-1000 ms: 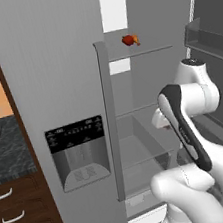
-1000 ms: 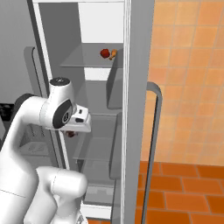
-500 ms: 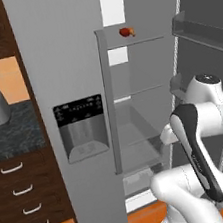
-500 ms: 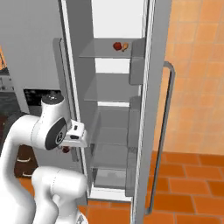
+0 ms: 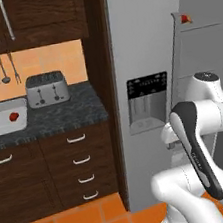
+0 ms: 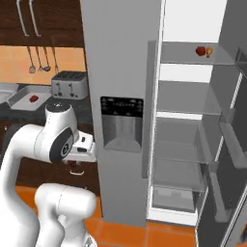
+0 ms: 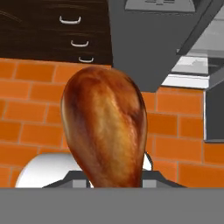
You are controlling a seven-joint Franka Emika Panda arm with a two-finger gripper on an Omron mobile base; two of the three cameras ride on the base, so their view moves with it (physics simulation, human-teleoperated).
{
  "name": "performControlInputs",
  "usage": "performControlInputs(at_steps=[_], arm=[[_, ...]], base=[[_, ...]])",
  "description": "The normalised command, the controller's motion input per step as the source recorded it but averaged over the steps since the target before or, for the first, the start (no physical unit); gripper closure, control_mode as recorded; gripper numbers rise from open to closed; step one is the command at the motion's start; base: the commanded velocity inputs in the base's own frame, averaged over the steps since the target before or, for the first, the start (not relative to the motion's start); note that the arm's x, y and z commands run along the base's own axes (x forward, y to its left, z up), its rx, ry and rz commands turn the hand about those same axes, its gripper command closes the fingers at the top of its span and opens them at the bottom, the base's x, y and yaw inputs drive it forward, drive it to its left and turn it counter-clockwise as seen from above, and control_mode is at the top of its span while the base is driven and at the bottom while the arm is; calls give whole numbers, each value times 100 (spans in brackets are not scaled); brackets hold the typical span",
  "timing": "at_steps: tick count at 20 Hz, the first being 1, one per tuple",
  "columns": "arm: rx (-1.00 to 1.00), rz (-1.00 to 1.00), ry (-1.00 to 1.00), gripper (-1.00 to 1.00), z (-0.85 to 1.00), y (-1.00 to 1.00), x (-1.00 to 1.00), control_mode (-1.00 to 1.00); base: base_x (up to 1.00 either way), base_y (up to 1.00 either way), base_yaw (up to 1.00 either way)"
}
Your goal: Place one bell pepper and one chicken drumstick in each tupperware on the nearby counter, to pack two identical lunches.
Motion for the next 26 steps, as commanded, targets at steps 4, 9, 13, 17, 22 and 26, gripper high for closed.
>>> performControlInputs(at_steps=[4, 9, 13, 17, 22, 26], arm=[[0, 0, 0, 100, 0, 0, 0, 100], [0, 0, 0, 100, 0, 0, 0, 100], [0, 0, 0, 100, 0, 0, 0, 100], [0, 0, 0, 100, 0, 0, 0, 100], [0, 0, 0, 100, 0, 0, 0, 100], [0, 0, 0, 100, 0, 0, 0, 100]], base=[[0, 100, 14], [13, 100, 7], [43, 100, 1], [91, 96, 0], [99, 61, -1], [84, 4, -14]])
